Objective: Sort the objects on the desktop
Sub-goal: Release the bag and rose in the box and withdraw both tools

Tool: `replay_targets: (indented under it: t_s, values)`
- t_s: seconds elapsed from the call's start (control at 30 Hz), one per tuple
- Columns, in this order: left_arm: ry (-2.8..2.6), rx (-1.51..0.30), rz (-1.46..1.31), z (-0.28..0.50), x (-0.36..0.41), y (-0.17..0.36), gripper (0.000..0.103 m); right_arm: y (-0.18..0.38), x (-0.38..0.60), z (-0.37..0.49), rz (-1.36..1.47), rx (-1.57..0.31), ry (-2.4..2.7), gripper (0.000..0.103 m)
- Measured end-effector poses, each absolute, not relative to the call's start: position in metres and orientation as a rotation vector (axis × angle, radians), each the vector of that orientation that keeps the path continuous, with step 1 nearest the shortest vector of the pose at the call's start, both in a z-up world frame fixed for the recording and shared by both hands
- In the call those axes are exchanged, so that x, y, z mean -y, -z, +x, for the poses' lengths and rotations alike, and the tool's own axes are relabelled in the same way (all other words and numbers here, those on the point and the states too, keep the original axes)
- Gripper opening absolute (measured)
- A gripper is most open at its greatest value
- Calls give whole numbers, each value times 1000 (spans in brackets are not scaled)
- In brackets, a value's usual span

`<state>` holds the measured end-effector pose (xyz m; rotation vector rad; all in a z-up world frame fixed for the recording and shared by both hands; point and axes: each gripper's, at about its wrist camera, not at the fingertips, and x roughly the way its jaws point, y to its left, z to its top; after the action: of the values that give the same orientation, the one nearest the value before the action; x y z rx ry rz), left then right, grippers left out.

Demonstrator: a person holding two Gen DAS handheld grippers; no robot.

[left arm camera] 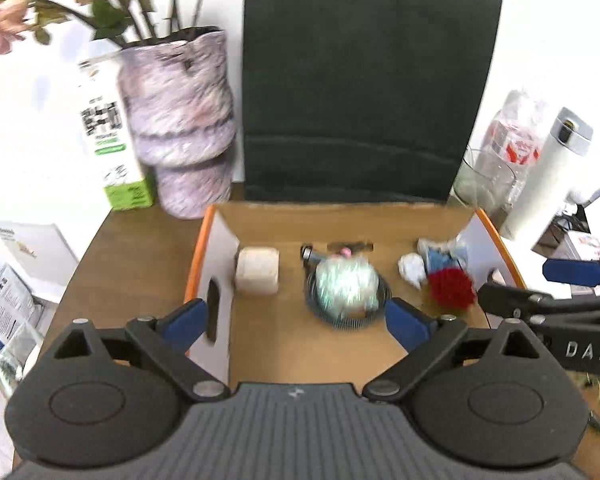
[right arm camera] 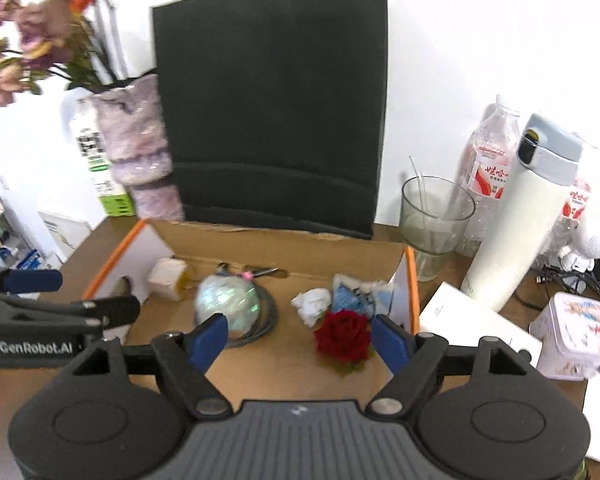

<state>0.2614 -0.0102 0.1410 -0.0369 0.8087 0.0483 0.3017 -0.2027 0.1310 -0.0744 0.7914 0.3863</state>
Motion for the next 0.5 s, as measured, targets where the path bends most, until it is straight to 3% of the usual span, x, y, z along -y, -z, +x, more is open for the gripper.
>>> replay_targets:
  t_s: [0.27, 0.5]
  values:
    - [-81, -751, -22, 174, 10, -129, 102, -135, 215, 214, -58, -671, -394, 81]
    - [-49, -632, 12, 75, 12, -95, 103, -105, 220, 133, -48, -556, -383, 86]
